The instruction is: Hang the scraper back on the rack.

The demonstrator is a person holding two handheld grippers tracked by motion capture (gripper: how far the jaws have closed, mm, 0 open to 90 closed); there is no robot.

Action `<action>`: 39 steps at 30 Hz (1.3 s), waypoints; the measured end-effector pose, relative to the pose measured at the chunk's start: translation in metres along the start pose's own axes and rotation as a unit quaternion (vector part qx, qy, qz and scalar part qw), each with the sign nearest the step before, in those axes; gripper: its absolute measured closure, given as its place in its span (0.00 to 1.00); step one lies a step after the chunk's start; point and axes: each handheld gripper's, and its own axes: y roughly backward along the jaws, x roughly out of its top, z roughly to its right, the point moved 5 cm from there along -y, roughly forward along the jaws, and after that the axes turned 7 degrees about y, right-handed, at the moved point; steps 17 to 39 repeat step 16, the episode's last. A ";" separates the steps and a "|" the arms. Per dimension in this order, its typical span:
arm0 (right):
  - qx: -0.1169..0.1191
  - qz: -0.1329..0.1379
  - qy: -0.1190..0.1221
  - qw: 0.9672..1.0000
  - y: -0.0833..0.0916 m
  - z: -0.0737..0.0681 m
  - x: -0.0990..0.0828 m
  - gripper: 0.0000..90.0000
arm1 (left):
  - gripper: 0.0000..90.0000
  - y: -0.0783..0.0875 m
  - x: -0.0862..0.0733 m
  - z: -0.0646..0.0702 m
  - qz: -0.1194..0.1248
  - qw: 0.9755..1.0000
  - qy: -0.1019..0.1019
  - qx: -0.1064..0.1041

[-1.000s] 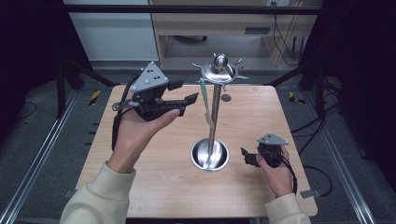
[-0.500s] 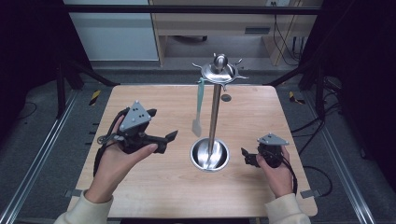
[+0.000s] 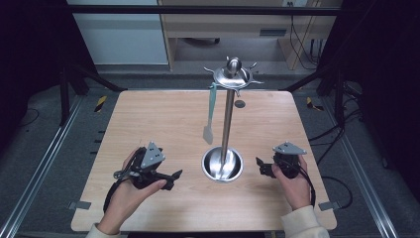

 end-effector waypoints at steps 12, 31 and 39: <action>0.001 -0.002 0.000 1.000 0.000 0.000 0.000 0.13 | 0.07 -0.010 -0.064 -0.042 -0.033 0.997 0.051 0.057; 0.002 0.002 -0.002 1.000 0.000 -0.001 0.001 0.13 | 0.07 -0.014 -0.088 -0.052 -0.041 0.994 0.074 0.075; 0.002 0.002 -0.002 1.000 0.000 -0.001 0.001 0.13 | 0.07 -0.014 -0.088 -0.052 -0.041 0.994 0.074 0.075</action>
